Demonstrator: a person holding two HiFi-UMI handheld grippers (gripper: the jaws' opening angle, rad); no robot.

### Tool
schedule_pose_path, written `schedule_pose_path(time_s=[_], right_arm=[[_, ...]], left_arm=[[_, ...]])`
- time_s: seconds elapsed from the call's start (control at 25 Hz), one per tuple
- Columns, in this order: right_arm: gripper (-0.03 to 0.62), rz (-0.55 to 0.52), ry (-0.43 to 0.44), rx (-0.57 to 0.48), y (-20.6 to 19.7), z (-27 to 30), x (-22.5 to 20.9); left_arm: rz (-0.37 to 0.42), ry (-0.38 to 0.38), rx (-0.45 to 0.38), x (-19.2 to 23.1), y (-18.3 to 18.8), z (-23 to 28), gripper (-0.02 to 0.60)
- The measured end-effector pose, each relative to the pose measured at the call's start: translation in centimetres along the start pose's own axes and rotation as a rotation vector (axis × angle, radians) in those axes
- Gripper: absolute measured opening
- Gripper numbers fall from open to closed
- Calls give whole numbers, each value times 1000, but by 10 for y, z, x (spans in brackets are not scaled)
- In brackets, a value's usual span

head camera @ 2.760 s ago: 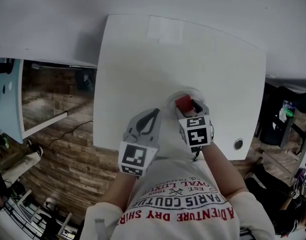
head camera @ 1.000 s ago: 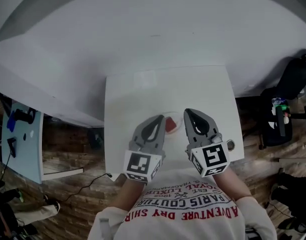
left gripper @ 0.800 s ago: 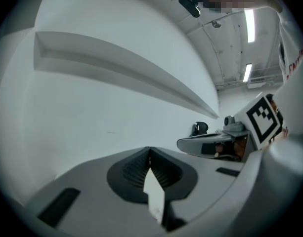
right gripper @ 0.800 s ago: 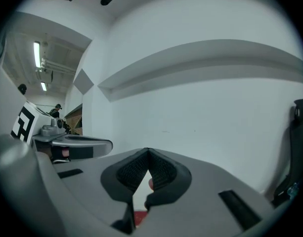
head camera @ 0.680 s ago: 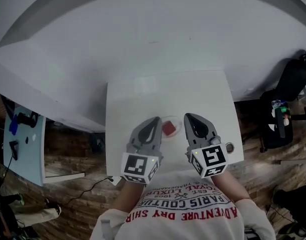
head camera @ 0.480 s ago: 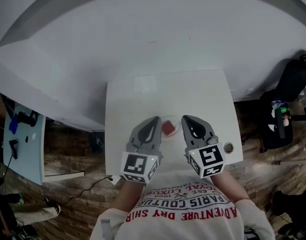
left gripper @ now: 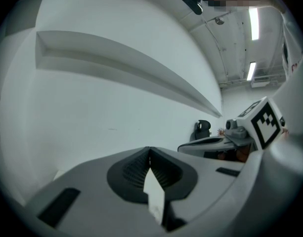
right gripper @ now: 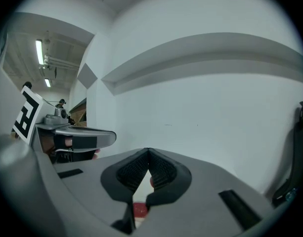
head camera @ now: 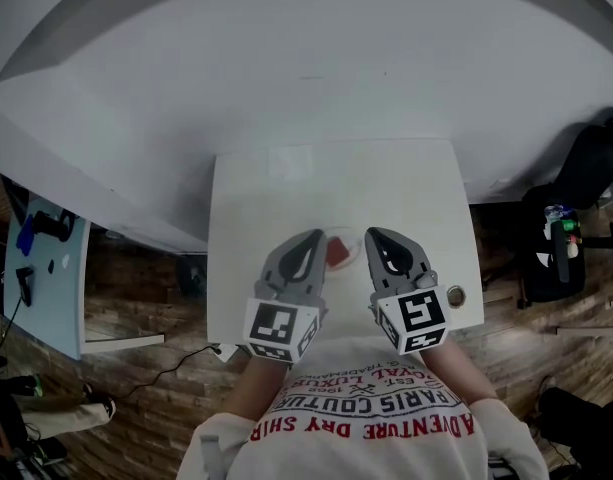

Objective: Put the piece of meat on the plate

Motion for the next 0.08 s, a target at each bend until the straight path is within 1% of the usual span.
schedule_pose_path(time_s=[0.08], right_arm=[[12,-6,4,0,-1,1,0]], left_arm=[[-2,2,1,0,0,1,6]])
Point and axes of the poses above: the fingertips, and each gripper's own axes: z forward along the fingers, x to its left, y out of its top, the point moved 9 cm from there along -z, backward along the fingers, and after that the axes turned 9 degrees about -y, right-handed, at the moved point
